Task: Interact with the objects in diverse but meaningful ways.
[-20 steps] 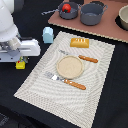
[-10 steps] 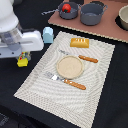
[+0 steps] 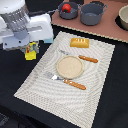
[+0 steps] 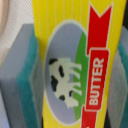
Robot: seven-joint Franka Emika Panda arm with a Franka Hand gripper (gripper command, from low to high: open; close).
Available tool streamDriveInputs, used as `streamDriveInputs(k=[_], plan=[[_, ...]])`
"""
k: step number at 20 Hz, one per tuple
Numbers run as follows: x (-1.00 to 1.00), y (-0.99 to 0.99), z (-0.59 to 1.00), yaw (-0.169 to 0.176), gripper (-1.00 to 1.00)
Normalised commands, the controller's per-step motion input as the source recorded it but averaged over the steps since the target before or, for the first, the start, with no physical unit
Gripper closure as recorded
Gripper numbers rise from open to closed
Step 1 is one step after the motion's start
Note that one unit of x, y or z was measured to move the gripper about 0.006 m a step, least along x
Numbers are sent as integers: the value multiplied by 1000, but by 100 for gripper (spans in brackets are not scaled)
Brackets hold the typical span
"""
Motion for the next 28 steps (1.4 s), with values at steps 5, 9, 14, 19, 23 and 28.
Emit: streamDriveInputs(k=[5, 9, 14, 19, 23, 28], plan=[[902, -357, 233, 0, 100], [867, -374, 174, 0, 100], [789, -357, 141, 0, 100], [731, -336, 78, 0, 100], [659, -265, 101, 0, 100], [551, -217, 118, 0, 100]])
